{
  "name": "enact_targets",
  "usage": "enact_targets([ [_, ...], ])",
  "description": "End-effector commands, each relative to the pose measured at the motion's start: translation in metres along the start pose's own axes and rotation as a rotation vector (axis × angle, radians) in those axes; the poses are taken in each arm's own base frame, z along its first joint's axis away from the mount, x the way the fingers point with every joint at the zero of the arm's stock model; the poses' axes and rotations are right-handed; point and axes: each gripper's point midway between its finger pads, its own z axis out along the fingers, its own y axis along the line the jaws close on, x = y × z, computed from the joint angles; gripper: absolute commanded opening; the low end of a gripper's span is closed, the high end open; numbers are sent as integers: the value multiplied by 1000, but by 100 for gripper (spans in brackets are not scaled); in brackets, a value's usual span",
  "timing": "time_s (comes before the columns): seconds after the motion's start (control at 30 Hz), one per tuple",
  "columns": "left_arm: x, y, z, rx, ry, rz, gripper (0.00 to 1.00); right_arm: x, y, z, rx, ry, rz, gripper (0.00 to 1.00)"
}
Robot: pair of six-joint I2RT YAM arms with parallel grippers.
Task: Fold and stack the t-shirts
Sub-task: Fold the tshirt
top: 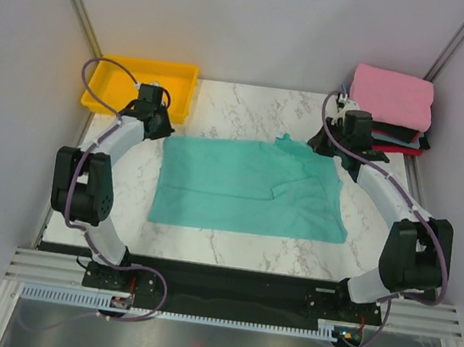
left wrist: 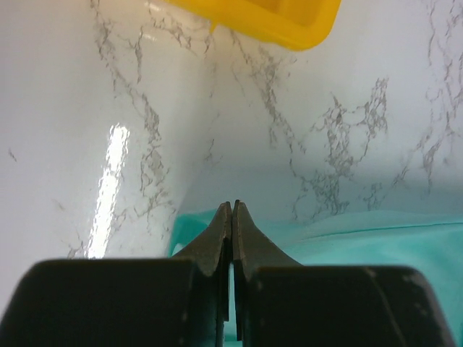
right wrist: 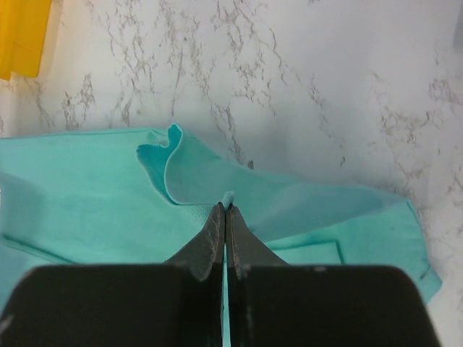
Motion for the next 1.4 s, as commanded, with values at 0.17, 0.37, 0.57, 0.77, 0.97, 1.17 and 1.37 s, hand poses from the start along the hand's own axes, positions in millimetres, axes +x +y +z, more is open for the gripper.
enact_targets([
  [0.17, 20, 15, -33, -16, -15, -44, 2, 18, -8, -57, 70, -78, 12, 0],
  [0.37, 45, 29, -39, -47, 12, -55, 2, 52, -16, -78, 93, -56, 44, 0],
  [0.57, 64, 32, -40, -59, 41, -51, 2, 82, -26, -92, 126, -45, 83, 0],
  [0.77, 82, 43, -49, -83, 48, -57, 5, 113, -35, -108, 159, -54, 161, 0],
  [0.97, 86, 61, -61, -175, 34, -105, 59, 136, -41, -125, 193, -75, 286, 62],
  [1.17, 65, 53, -76, -149, -37, -119, 57, 119, -33, -133, 147, -183, 324, 64],
  [1.37, 61, 7, -69, -66, -37, -7, 55, 153, -25, -91, 117, 50, 393, 64],
])
